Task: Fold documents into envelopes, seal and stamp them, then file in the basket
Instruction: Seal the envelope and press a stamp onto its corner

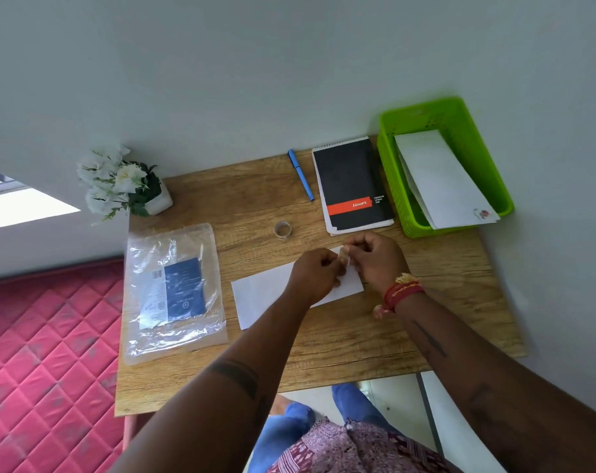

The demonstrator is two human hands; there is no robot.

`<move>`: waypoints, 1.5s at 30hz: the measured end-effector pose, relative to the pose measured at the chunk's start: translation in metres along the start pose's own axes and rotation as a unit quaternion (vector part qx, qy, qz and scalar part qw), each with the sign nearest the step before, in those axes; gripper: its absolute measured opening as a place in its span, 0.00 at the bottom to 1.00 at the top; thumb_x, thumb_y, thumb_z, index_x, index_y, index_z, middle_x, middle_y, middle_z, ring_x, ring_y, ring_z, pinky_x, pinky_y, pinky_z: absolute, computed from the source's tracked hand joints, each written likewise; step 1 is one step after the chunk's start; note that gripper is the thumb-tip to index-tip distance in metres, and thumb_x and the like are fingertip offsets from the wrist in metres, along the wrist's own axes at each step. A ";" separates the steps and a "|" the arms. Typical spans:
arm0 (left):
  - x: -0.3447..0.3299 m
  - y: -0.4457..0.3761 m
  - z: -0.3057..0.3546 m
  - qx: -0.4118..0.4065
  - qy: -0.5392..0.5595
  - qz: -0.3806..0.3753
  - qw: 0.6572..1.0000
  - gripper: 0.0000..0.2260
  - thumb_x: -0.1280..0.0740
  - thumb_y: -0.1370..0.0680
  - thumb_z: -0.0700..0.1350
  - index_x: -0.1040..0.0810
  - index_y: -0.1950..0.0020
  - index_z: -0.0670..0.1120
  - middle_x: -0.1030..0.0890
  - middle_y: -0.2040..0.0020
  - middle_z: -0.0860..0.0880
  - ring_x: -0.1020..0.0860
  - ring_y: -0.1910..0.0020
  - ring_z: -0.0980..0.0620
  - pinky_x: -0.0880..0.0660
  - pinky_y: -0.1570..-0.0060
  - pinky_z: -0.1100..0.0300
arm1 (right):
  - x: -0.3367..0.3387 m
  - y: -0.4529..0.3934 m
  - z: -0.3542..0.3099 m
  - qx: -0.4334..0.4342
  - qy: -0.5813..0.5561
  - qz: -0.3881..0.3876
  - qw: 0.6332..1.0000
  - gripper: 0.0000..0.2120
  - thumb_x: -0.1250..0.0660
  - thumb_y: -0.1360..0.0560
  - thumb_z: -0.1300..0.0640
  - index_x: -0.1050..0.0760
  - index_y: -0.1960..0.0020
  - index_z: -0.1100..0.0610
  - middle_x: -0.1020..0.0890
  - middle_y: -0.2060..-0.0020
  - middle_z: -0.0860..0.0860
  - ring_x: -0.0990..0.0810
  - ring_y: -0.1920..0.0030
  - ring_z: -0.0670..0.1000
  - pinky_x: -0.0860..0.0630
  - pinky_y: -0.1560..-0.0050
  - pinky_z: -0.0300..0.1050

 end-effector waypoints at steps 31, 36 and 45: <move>-0.002 -0.010 0.001 0.030 -0.145 0.057 0.987 0.12 0.28 0.21 0.56 0.22 0.53 0.48 0.16 0.59 0.48 0.15 0.60 0.48 0.17 0.54 0.50 | -0.008 -0.008 0.001 0.152 0.177 -0.008 0.972 0.09 0.28 0.23 0.61 0.19 0.44 0.54 0.15 0.53 0.49 0.18 0.52 0.47 0.22 0.50 0.40; -0.004 -0.011 0.007 0.030 -0.166 0.052 0.984 0.11 0.30 0.19 0.52 0.21 0.48 0.44 0.15 0.55 0.45 0.15 0.56 0.45 0.17 0.48 0.46 | -0.012 -0.008 0.000 0.182 0.204 -0.017 0.962 0.11 0.28 0.24 0.61 0.20 0.42 0.54 0.16 0.54 0.49 0.19 0.52 0.47 0.20 0.50 0.45; -0.003 -0.019 0.013 0.068 -0.201 0.015 0.977 0.16 0.29 0.20 0.54 0.20 0.44 0.42 0.14 0.52 0.42 0.15 0.52 0.43 0.17 0.46 0.46 | -0.010 -0.033 -0.007 0.116 0.242 -0.061 0.961 0.13 0.24 0.28 0.58 0.22 0.46 0.57 0.21 0.54 0.49 0.23 0.53 0.49 0.28 0.53 0.42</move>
Point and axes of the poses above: each hand's wrist, its own y-axis away from the middle knuckle, its own x-axis out of the back of the hand, z = x × y, the point moved 3 cm from there along -y, towards the middle knuckle
